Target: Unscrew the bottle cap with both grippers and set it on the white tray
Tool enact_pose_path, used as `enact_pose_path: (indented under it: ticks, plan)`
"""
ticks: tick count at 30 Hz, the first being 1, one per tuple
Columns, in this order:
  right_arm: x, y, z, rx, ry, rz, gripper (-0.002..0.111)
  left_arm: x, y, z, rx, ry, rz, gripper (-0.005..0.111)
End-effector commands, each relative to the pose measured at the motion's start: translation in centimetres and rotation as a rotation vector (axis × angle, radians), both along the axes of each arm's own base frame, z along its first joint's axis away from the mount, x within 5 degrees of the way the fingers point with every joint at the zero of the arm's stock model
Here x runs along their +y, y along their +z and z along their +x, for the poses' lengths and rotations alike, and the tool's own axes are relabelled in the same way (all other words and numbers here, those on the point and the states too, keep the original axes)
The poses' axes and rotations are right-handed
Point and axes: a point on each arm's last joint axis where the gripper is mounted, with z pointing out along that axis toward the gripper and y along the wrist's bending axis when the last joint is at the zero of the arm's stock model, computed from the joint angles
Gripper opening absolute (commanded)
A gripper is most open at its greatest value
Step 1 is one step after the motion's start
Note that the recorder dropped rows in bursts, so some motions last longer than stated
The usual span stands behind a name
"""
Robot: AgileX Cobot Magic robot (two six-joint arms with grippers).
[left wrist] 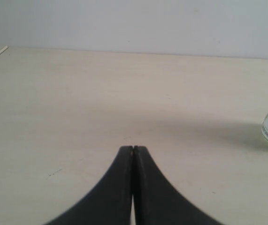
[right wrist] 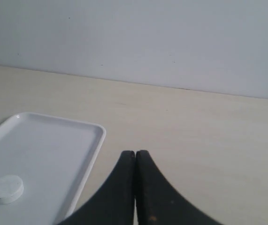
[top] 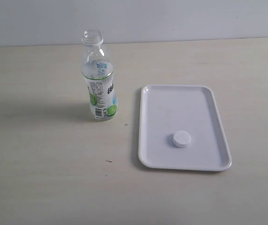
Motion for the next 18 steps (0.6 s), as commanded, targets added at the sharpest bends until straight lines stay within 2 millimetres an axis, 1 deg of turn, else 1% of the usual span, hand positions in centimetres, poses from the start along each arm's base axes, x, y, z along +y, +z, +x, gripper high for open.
enact_pose_path:
  ticks: [1,3,18]
  plan:
    - [-0.05,-0.14,-0.04,-0.002,-0.014,0.033,0.000,-0.08,0.10,-0.03,-0.012,-0.009,-0.012,0.000]
    - [-0.04,-0.22,-0.05,0.006,-0.017,0.053,0.000,-0.08,0.10,-0.03,-0.012,-0.009,-0.012,0.000]
    - [-0.04,-0.22,-0.05,0.006,-0.017,0.054,0.000,-0.10,0.10,-0.03,-0.012,-0.013,-0.012,0.000]
